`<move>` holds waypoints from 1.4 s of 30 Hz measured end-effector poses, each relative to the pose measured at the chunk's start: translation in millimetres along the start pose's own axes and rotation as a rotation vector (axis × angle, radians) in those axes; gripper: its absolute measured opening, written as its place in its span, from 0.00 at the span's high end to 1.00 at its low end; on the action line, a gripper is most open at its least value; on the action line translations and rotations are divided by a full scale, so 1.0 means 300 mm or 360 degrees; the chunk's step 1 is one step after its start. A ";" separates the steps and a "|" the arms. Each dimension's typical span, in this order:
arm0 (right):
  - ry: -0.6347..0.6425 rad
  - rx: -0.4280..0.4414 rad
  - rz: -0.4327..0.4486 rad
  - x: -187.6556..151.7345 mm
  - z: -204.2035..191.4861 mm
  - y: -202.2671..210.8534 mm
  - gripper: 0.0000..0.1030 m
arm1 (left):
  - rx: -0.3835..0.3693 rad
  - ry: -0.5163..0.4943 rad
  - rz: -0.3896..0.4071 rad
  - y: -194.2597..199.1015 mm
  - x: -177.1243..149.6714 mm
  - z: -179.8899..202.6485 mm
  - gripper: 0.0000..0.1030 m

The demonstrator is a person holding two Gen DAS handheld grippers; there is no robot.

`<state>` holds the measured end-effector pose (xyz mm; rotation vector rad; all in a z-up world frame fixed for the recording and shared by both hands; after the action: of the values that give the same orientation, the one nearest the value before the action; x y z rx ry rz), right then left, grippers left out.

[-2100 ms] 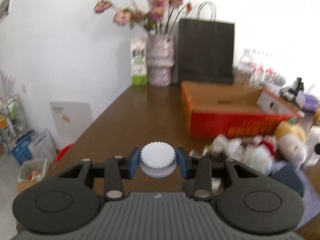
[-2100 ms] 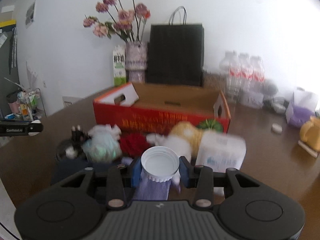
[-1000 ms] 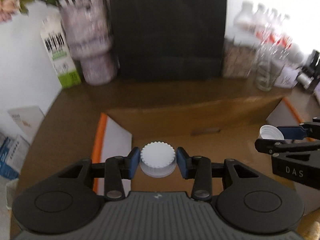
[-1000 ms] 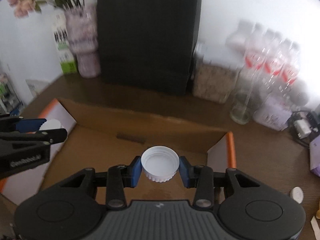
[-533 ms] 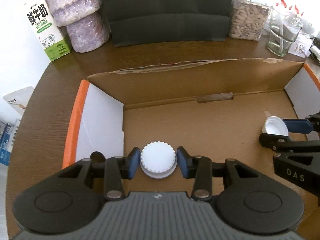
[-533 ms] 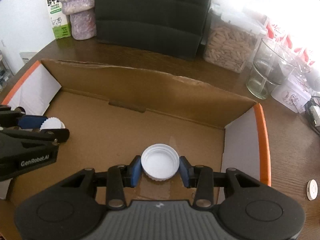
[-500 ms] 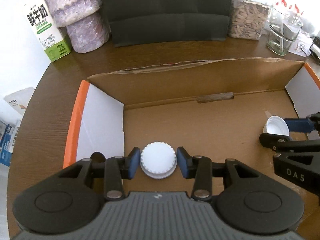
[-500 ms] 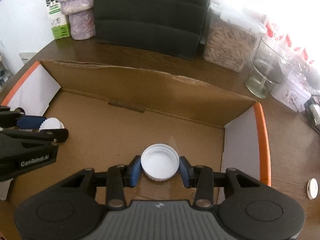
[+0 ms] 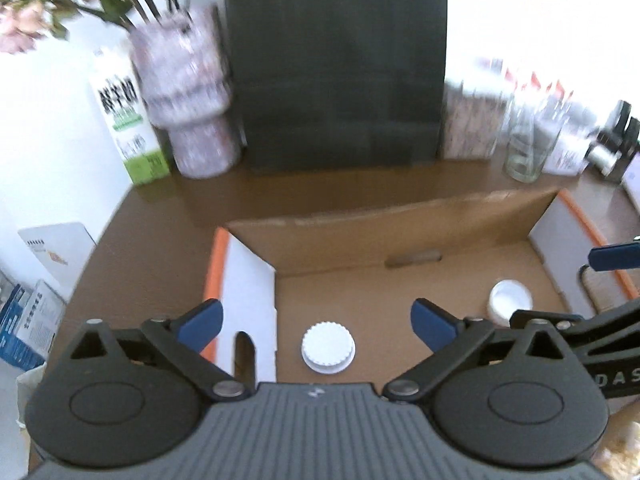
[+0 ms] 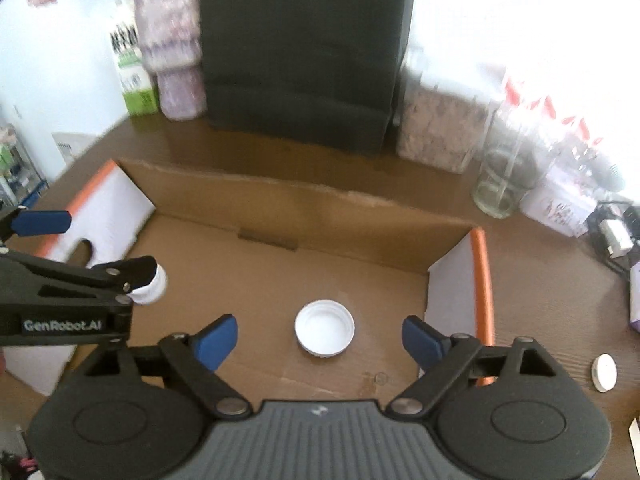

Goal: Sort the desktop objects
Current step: 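Withdraw both grippers from the box toward the cluttered objects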

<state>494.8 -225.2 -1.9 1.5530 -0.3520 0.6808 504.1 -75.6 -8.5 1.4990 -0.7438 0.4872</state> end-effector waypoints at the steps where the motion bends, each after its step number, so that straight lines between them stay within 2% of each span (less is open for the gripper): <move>1: 0.0006 -0.0007 0.0036 0.003 0.003 0.030 0.03 | -0.0025 0.0010 0.0047 0.041 0.002 -0.006 0.00; 5: 0.0053 -0.0015 0.0193 -0.021 -0.010 0.187 0.00 | -0.0073 0.0033 0.0185 0.195 -0.027 -0.033 0.00; 9: 0.0056 0.0019 0.0356 -0.099 -0.020 0.357 0.00 | -0.0089 0.0043 0.0344 0.352 -0.104 -0.068 0.00; 14: 0.0050 0.0015 0.0495 -0.271 -0.031 0.517 0.00 | -0.0036 0.0048 0.0472 0.500 -0.246 -0.120 0.00; 20: 0.0032 -0.0073 0.0551 -0.495 -0.039 0.605 0.00 | 0.0088 0.0043 0.0605 0.631 -0.427 -0.166 0.00; 25: -0.0007 -0.0168 0.0594 -0.659 -0.061 0.633 0.00 | 0.0131 0.0123 0.0557 0.639 -0.575 -0.189 0.00; 31: -0.0134 -0.0152 0.0516 -0.802 -0.090 0.582 0.00 | 0.0127 0.0131 0.0456 0.591 -0.694 -0.175 0.00; 34: -0.0191 -0.0133 0.0485 -0.832 -0.096 0.550 0.00 | 0.0127 0.0115 0.0424 0.561 -0.717 -0.155 0.00; 42: -0.0222 -0.0213 0.0470 -0.827 -0.064 0.508 0.00 | 0.0142 0.0005 0.0385 0.507 -0.731 -0.112 0.00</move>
<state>207.7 -267.3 -32.6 1.4374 -0.7277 0.7616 249.2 -2.1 -52.3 1.4974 -0.9163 0.7124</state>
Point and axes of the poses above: each gripper's, at about its wrist camera, not at the fingertips, and y roughly against the way its jaws point, z to its right, x to its top, the point moved 8 cm from there along -y, roughly the way its jaws point, and after that the axes turned 1 degree about y, right-handed, at the moved point
